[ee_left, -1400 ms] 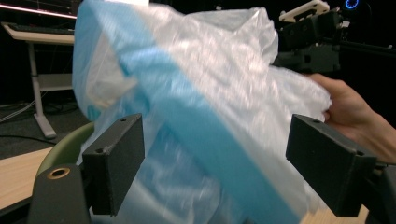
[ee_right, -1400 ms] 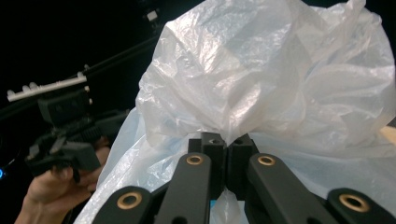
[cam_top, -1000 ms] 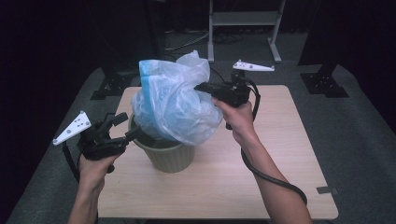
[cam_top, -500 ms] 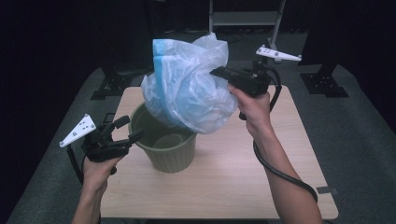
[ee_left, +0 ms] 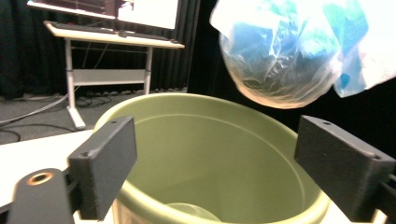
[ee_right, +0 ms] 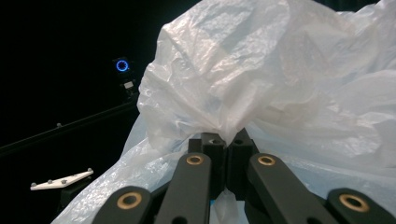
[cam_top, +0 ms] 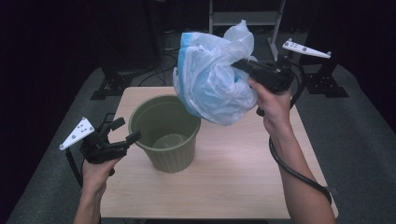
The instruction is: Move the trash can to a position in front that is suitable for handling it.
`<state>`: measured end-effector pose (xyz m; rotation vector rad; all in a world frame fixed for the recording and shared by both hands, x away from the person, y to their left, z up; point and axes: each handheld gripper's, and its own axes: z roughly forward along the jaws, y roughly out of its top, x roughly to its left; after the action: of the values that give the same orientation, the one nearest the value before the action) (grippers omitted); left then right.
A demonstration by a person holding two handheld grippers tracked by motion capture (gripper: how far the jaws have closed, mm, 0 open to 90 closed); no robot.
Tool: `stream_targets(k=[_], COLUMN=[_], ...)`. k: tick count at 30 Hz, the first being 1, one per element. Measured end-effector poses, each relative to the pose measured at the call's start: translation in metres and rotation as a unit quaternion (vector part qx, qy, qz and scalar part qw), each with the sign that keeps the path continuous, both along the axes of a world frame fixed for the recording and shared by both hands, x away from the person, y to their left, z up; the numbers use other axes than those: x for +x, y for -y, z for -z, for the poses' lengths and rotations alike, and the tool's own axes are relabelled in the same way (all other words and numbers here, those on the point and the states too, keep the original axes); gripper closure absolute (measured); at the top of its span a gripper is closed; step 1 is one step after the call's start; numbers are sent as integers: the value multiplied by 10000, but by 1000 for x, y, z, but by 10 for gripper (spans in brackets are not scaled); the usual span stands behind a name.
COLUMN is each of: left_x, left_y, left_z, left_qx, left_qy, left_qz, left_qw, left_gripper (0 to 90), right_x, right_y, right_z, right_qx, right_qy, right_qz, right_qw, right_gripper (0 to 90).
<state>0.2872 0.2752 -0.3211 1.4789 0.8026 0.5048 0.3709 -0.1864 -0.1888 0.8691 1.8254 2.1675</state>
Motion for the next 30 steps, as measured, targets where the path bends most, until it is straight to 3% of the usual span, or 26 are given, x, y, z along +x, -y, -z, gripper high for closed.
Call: stream_targets(k=[17,30], left_x=[-4,-4], left_y=[-8,-9], left_z=[17,23], left_qx=[-195,-34], left_qy=[21,-23], left_qz=[-195,-255], left_qw=[9996,9997], left_gripper=[77,77], right_x=[16,30], right_y=[30,32], right_z=[37,70], right_qx=[-68,-275], right_qy=[-469,-826], right_qz=[429,593], right_qw=[9980,9944], right_gripper=[892,891])
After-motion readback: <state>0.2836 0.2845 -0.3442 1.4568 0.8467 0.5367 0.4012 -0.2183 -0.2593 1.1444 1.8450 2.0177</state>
